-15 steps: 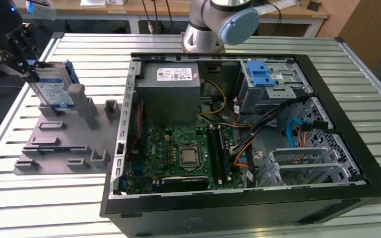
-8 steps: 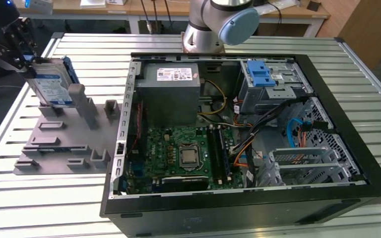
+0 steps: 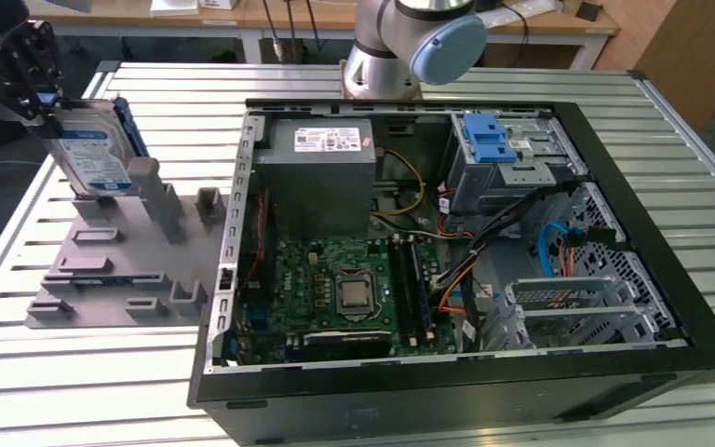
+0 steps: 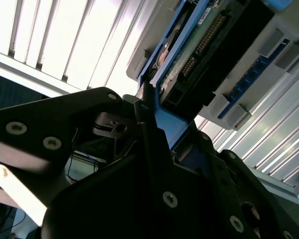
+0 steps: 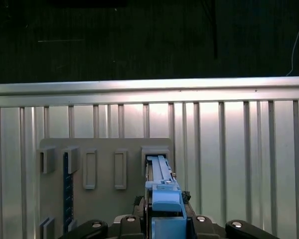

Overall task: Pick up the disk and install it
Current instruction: 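Pick up the disk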

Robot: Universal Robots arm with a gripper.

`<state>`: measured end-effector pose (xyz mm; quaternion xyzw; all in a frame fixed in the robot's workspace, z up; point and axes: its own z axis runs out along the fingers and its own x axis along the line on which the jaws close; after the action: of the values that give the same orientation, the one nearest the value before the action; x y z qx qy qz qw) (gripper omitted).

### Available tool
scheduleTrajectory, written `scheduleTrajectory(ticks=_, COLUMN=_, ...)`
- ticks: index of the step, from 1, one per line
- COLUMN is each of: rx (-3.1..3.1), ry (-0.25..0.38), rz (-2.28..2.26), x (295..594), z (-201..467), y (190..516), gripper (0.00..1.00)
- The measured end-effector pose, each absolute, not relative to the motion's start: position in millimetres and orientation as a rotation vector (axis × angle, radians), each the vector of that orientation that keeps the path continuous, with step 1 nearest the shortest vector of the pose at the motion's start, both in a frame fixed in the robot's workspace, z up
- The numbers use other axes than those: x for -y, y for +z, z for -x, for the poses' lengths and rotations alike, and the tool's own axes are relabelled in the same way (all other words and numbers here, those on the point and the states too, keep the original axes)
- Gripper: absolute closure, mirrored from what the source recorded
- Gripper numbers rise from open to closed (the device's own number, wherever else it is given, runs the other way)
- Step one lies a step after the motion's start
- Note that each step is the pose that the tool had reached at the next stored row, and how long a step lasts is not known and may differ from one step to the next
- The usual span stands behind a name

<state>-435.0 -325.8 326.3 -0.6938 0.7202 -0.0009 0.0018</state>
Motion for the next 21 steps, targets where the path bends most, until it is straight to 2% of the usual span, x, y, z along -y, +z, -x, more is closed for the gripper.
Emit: scheduleTrajectory(ticks=21, rx=-2.26, ry=-0.003, rz=2.177, x=326, z=435, y=354, gripper=0.64)
